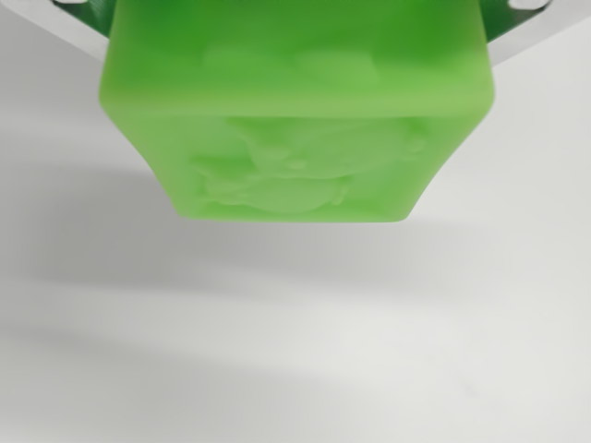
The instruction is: Stack cube
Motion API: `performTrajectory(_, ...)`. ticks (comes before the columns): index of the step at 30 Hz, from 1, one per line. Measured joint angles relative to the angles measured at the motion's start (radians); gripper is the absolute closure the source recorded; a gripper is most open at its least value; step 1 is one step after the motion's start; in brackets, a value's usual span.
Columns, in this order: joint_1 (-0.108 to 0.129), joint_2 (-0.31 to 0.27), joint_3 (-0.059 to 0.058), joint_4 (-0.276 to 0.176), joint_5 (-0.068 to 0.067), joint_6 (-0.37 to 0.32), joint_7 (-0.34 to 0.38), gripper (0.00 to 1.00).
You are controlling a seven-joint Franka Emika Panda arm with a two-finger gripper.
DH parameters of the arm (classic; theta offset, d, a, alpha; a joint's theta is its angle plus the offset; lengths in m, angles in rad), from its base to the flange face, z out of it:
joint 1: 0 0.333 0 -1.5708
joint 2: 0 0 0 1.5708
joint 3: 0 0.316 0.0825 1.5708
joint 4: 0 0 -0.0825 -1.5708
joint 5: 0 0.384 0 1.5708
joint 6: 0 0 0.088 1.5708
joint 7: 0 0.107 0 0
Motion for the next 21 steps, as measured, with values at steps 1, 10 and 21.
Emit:
performTrajectory(1, -0.002, 0.0, 0.0, 0.0, 0.0, 0.0, -0.004, 1.0)
performTrajectory(10, -0.035, -0.006, -0.001, 0.003, 0.001, -0.009, -0.075, 1.0)
performTrajectory(21, -0.076, -0.009, -0.003, 0.01, 0.003, -0.02, -0.165, 1.0)
